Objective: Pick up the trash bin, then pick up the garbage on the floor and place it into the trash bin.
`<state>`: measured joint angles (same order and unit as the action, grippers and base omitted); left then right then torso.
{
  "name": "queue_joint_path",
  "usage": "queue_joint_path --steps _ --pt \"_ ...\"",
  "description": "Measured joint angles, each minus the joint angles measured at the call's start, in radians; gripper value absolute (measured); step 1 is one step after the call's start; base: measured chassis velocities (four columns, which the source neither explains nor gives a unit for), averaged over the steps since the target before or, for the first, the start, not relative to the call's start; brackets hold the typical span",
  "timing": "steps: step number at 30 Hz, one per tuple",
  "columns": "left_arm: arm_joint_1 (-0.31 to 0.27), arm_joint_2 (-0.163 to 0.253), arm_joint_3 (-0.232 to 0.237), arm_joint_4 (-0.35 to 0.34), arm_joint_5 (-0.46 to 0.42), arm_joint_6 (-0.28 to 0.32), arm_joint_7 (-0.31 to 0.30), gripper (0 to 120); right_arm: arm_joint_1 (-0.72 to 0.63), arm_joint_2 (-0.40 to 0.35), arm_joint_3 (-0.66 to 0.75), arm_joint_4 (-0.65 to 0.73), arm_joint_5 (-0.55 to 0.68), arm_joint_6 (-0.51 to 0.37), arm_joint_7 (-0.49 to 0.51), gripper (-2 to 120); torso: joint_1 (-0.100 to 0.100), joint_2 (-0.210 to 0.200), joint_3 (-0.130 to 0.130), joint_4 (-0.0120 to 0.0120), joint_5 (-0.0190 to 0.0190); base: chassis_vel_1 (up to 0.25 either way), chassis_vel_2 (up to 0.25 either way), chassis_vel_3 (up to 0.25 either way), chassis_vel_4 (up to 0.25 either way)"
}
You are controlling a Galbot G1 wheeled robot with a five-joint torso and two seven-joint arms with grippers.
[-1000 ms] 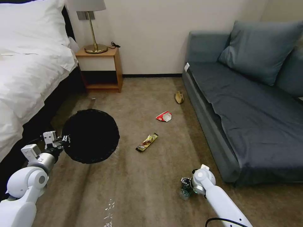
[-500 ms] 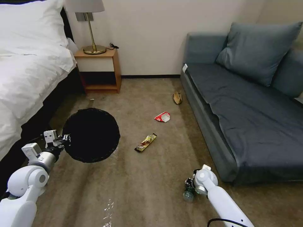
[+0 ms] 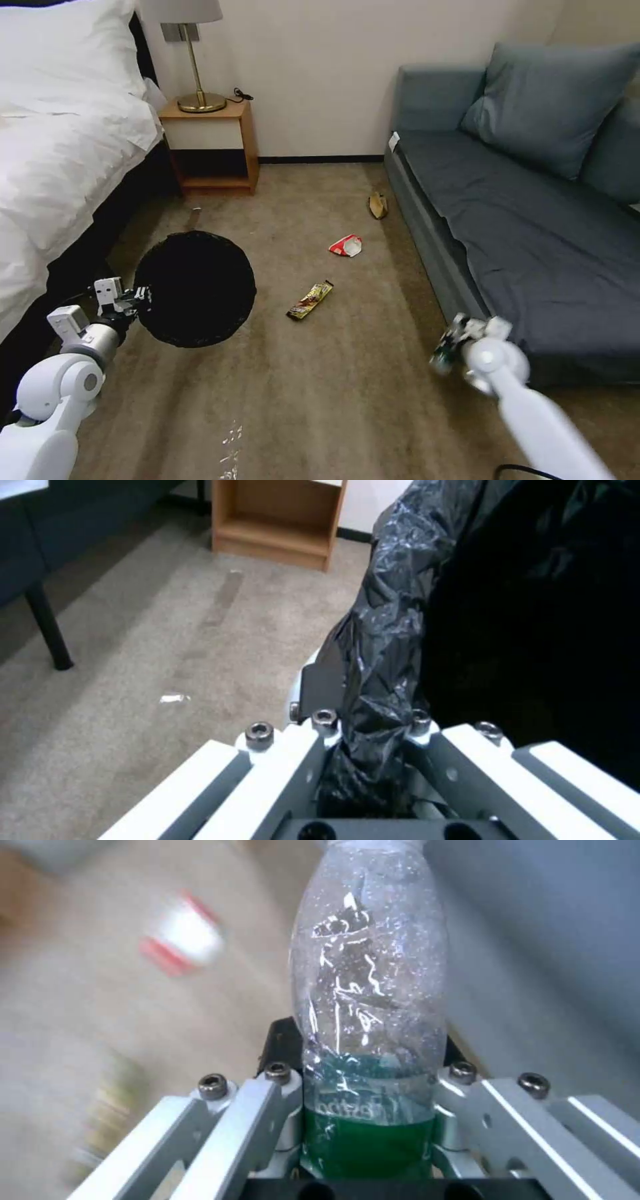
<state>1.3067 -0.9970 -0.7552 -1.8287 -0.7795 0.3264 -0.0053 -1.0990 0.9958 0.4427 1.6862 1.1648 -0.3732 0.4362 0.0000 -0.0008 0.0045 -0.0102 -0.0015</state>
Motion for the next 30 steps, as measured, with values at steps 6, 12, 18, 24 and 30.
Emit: queue_joint_path --steps 6,12,18,24,30 --pt "-0.001 -0.002 0.003 -0.005 -0.007 0.009 -0.01 2 -0.055 -0.049 0.035 0.086 -0.09 0.326 -0.525 22 0.0 0.0 0.0 -0.0003 0.0006 0.0 0.0 0.0 0.0" --pt "0.003 -0.002 0.004 -0.01 -0.009 0.013 -0.015 2 -0.033 -0.046 -0.026 0.131 -0.183 0.549 -0.822 22 0.0 0.0 0.0 -0.0002 0.0006 0.0 0.0 0.0 0.0" --pt "0.005 -0.001 0.01 -0.013 -0.012 0.021 -0.019 2 0.049 -0.079 -0.165 0.171 -0.219 0.617 -0.982 22 0.0 0.0 0.0 0.0001 0.0003 0.0 0.0 0.0 0.0" --pt "0.003 -0.002 0.017 -0.021 -0.014 0.027 -0.024 2 0.133 -0.116 -0.318 0.182 -0.236 0.617 -1.045 22 0.0 0.0 0.0 -0.0005 0.0002 0.0 0.0 0.0 0.0" --pt "0.011 -0.001 0.017 -0.027 -0.017 0.03 -0.026 2 0.343 -0.08 -0.55 0.082 -0.242 0.624 -1.044 22 0.0 0.0 0.0 -0.0001 0.0005 0.0 0.0 0.0 0.0"
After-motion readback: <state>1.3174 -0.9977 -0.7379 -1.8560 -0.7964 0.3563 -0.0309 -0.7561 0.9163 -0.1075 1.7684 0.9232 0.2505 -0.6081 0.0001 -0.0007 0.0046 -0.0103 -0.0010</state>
